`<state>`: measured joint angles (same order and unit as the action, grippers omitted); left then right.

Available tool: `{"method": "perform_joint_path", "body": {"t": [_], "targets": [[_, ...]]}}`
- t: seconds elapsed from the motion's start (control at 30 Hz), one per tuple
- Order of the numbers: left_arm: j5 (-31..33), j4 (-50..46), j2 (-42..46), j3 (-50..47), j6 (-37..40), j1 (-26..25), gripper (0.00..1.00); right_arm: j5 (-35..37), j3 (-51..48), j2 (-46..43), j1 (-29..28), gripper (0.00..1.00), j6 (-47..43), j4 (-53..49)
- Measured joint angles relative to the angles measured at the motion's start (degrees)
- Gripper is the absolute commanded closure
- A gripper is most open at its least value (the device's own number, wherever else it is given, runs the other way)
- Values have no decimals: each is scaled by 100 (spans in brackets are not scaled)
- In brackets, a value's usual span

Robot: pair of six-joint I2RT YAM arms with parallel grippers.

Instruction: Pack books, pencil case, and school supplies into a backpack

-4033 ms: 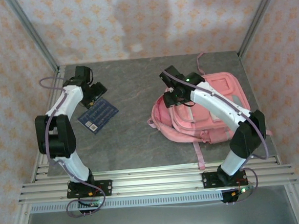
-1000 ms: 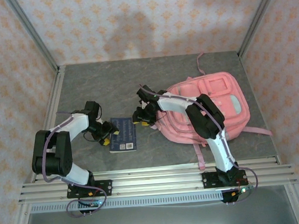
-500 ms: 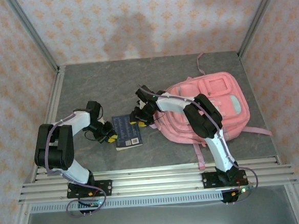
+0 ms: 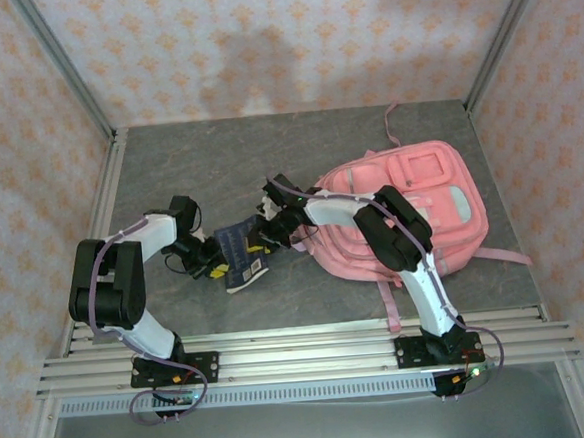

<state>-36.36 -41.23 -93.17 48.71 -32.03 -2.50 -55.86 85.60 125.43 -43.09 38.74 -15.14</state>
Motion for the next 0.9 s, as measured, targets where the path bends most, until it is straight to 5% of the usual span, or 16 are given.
{"method": "perform_joint_path", "body": {"t": [0.13,0.3,0.43,0.9], "targets": [[151,-33,310,-22,-114,-2,46,262,-98,-79,55,100,-37,-55],[-35,136,1373,-44,-946,-15,25,870,-527,-778,313,100,531,4],[-197,557,1954,81,-1910,-74,21,1604,-579,-1412,431,100,1314,393],[-326,2256,1707,1104,-4157,-625,21,3904,-813,-2833,457,100,3423,1714]]}}
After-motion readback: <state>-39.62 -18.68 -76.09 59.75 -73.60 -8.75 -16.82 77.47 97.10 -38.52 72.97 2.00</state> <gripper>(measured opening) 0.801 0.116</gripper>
